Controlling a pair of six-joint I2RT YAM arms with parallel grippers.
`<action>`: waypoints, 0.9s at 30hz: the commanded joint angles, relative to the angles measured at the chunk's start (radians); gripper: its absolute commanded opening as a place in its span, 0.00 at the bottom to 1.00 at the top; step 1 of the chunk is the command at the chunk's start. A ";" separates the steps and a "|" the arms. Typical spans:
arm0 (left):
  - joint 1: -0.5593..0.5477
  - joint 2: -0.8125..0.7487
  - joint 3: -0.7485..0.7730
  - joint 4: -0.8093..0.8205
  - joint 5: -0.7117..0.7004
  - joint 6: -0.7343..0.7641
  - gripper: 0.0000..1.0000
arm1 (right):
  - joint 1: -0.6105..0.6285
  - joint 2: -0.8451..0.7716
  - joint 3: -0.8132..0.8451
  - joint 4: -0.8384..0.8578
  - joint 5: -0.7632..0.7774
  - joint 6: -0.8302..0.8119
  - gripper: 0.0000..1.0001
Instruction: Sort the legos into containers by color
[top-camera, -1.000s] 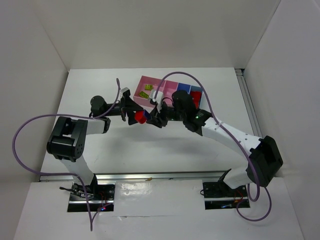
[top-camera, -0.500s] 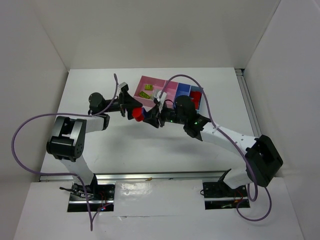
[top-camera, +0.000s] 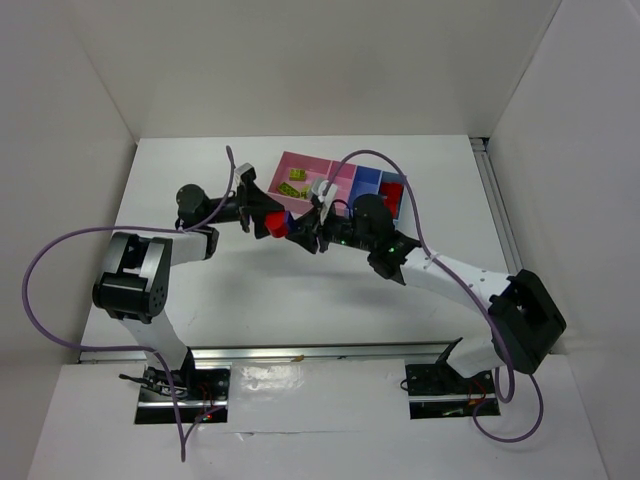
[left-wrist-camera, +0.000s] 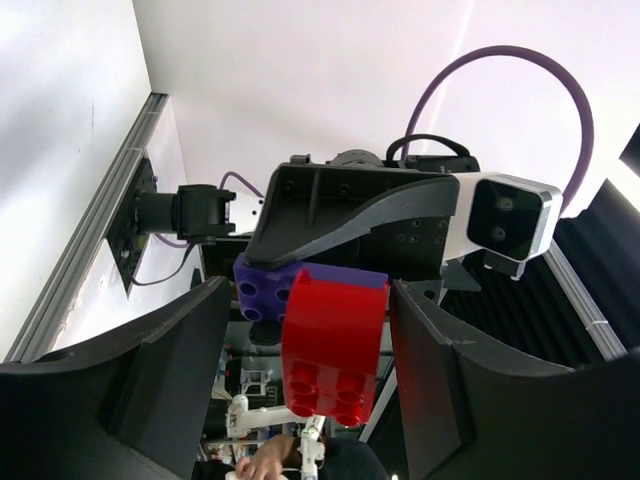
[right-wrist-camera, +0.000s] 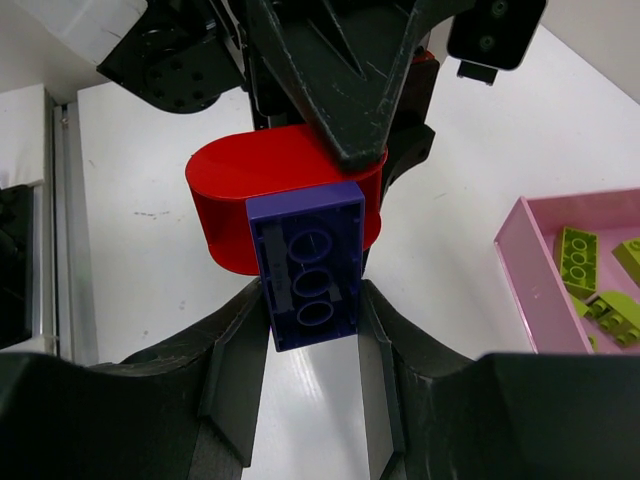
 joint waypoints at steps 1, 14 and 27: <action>0.004 -0.025 0.035 0.541 0.002 -0.137 0.75 | -0.009 -0.006 -0.017 0.099 0.039 0.000 0.16; 0.004 -0.025 0.054 0.541 0.011 -0.157 0.57 | -0.027 0.005 -0.055 0.128 0.070 -0.022 0.16; 0.004 -0.005 0.074 0.541 0.000 -0.175 0.00 | -0.036 -0.012 -0.084 0.168 0.124 -0.002 0.16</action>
